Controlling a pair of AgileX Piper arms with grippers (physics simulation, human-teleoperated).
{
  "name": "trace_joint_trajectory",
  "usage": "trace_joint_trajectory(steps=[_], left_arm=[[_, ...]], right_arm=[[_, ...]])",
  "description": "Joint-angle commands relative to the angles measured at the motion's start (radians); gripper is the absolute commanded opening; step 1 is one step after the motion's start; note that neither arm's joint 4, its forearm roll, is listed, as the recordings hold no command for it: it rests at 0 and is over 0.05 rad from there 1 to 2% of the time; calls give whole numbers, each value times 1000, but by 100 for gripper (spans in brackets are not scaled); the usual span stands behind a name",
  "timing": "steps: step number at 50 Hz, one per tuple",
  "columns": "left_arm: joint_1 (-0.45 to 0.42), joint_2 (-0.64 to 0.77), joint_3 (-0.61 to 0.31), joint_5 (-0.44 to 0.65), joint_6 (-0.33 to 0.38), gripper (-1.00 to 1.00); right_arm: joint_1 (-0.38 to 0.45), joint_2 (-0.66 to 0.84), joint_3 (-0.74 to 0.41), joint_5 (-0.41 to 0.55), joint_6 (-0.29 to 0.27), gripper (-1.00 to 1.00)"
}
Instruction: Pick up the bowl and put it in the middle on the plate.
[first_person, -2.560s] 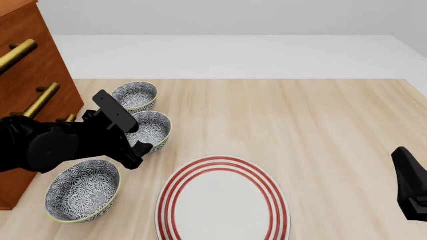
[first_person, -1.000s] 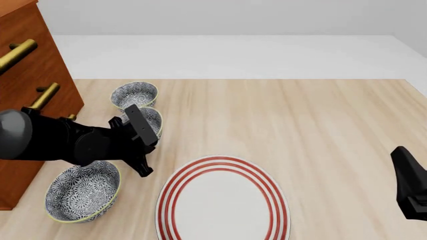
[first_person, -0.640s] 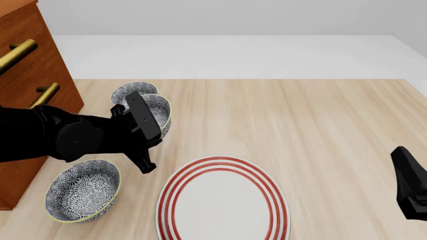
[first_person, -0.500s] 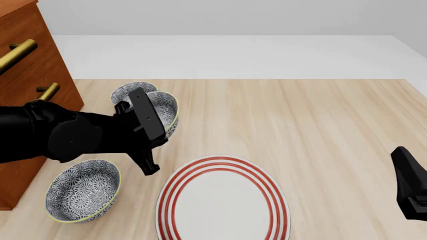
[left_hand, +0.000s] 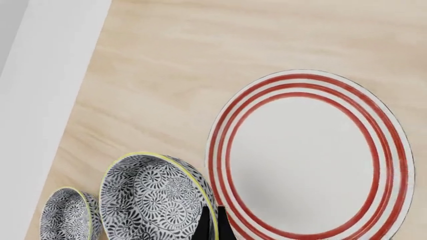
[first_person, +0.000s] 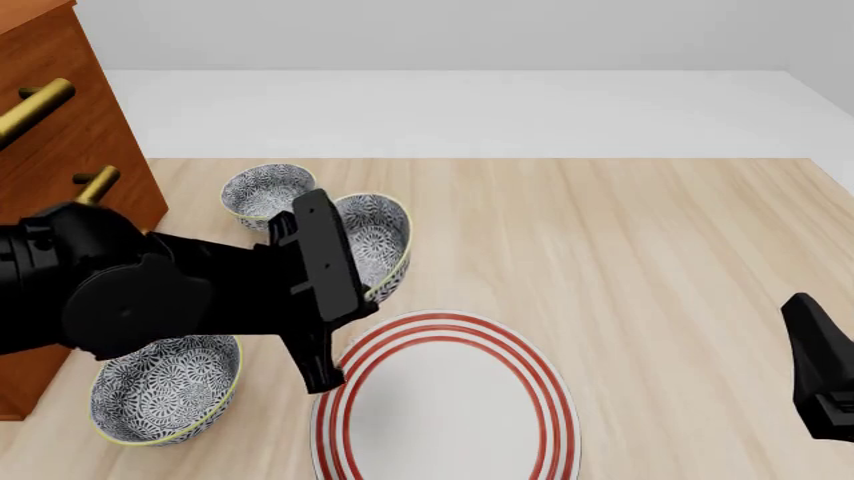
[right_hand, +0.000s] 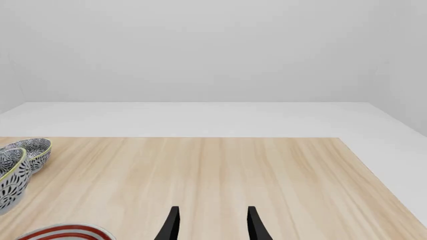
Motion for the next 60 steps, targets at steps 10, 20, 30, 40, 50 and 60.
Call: trace_joint_trajectory(steps=[10, 20, 30, 40, 50, 60], left_arm=[[-166, -13, 14, 14, 12, -100], [-212, 2, 32, -3, 34, -100], [-292, 64, -2, 9, 25, -100], [-345, 94, -8, 26, 10, -100], [-385, 146, -24, 40, -20, -100], [-378, 201, 56, -28, 45, -100]], right_arm=[[0, 15, 5, -20, 0, 100], [0, 20, 4, -23, 0, 100], [0, -5, -2, 7, 0, 100], [0, -7, 1, 6, 0, 100], [0, -12, -3, 15, 0, 100], [0, -11, -4, 14, 0, 100]])
